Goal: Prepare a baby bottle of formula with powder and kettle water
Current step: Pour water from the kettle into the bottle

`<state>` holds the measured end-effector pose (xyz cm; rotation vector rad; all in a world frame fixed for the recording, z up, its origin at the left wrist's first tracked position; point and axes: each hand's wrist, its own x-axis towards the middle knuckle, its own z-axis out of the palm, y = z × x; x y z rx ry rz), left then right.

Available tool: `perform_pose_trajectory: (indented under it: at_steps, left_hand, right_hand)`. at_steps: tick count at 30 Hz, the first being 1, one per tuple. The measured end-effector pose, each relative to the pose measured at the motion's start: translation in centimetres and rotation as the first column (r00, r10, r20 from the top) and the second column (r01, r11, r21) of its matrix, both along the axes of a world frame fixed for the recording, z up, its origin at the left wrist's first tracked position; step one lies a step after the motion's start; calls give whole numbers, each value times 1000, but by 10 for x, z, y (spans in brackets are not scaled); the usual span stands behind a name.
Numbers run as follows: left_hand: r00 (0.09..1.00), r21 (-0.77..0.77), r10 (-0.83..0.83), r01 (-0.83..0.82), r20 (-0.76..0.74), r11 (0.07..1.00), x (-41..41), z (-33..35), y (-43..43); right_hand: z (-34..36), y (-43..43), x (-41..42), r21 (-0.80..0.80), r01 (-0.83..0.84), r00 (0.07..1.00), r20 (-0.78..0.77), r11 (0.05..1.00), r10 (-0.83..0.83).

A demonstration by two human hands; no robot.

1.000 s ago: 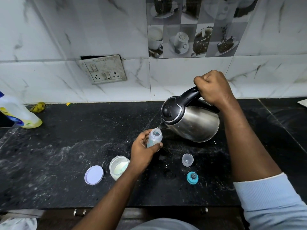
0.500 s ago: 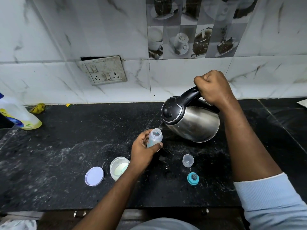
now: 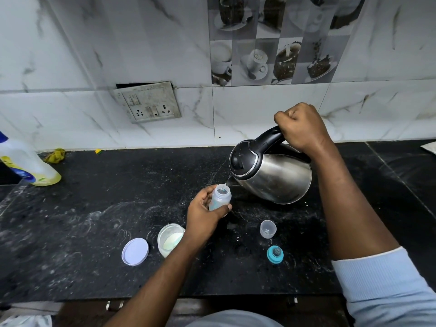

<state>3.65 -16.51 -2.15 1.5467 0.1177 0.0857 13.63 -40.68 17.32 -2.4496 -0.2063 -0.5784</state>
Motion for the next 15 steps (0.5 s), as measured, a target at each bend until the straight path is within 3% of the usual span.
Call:
perform_pose_trajectory:
  at_steps: [15]
  left_hand:
    - [1000, -8, -26, 26, 15, 1000, -6, 5, -3]
  right_hand:
    - [-7, -1, -5, 28, -6, 1000, -6, 1000, 7]
